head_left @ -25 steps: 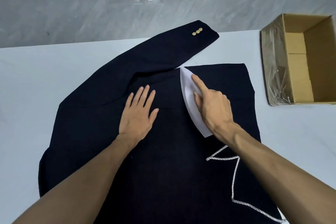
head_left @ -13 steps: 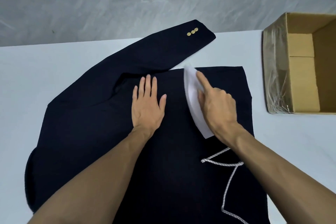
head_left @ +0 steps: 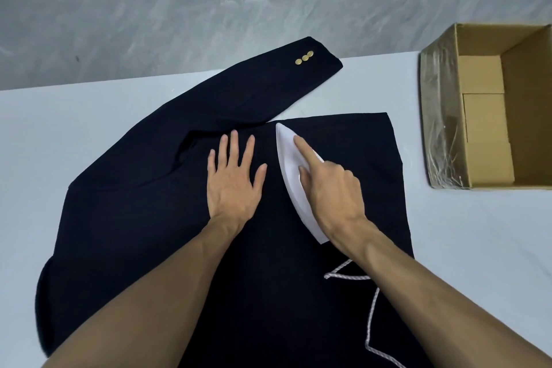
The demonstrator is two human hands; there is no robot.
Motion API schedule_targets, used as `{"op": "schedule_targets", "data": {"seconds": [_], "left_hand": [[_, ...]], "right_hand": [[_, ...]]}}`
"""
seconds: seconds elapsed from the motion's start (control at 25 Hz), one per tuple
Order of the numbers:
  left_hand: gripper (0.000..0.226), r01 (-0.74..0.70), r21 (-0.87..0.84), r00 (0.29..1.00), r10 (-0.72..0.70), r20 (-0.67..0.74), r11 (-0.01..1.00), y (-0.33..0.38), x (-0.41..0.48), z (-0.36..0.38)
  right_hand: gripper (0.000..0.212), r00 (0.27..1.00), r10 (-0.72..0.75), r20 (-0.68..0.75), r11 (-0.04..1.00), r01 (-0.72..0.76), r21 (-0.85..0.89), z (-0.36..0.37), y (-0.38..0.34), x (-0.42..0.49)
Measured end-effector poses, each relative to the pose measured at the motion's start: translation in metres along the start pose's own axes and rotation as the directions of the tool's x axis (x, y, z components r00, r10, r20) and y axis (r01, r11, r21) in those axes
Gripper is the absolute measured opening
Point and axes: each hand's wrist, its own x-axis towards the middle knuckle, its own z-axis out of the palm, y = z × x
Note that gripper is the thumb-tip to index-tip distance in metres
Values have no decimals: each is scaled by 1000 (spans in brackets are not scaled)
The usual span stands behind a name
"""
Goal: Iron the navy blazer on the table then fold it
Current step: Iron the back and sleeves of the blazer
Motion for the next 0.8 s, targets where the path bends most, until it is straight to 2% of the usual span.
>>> {"op": "schedule_targets", "data": {"seconds": [0.12, 0.32, 0.4, 0.52, 0.64, 0.72, 0.8], "left_hand": [[64, 10, -11, 1000, -10, -2, 1000, 1, 0, 0], [66, 22, 8, 1000, -22, -5, 1000, 2, 2, 0], [67, 20, 16, 1000, -19, -13, 1000, 3, 1, 1], [66, 6, 13, 1000, -6, -13, 1000, 3, 1, 1], [64, 17, 22, 1000, -17, -7, 1000, 2, -1, -2], [60, 15, -23, 999, -16, -43, 1000, 12, 0, -7], [56, -44, -100, 994, 34, -101, 994, 37, 3, -11]], "right_hand": [[61, 998, 37, -45, 997, -40, -70, -5, 22, 5], [54, 972, 200, -122, 979, -203, -6, -25, 66, 20], [57, 979, 169, -112, 985, -165, 49, -27, 64, 19], [69, 982, 162, -101, 962, -134, 239, -26, 65, 5], [62, 979, 150, -134, 980, -130, 148, -22, 71, -7], [61, 981, 124, -150, 978, -95, 186, -22, 66, -8], [62, 988, 63, -144, 981, -35, 189, -19, 56, -6]]}}
